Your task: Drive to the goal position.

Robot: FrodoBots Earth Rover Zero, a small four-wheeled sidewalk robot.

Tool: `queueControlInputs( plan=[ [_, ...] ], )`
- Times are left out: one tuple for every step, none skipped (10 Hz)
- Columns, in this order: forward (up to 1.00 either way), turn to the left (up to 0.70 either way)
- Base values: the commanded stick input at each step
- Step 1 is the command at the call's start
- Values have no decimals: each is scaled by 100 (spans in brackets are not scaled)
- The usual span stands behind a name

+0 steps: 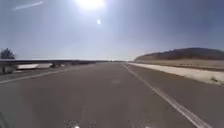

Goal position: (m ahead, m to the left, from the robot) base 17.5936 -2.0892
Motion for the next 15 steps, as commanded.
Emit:
queueControlInputs(
  plan=[
    [100, 0],
    [100, 0],
    [100, 0],
    [100, 0],
    [100, 0],
    [100, 0],
    [100, 0],
    [100, 0],
    [100, 0],
    [100, 0],
    [100, 0],
    [100, 0],
    [100, 0],
    [100, 0],
    [100, 0]
  ],
)
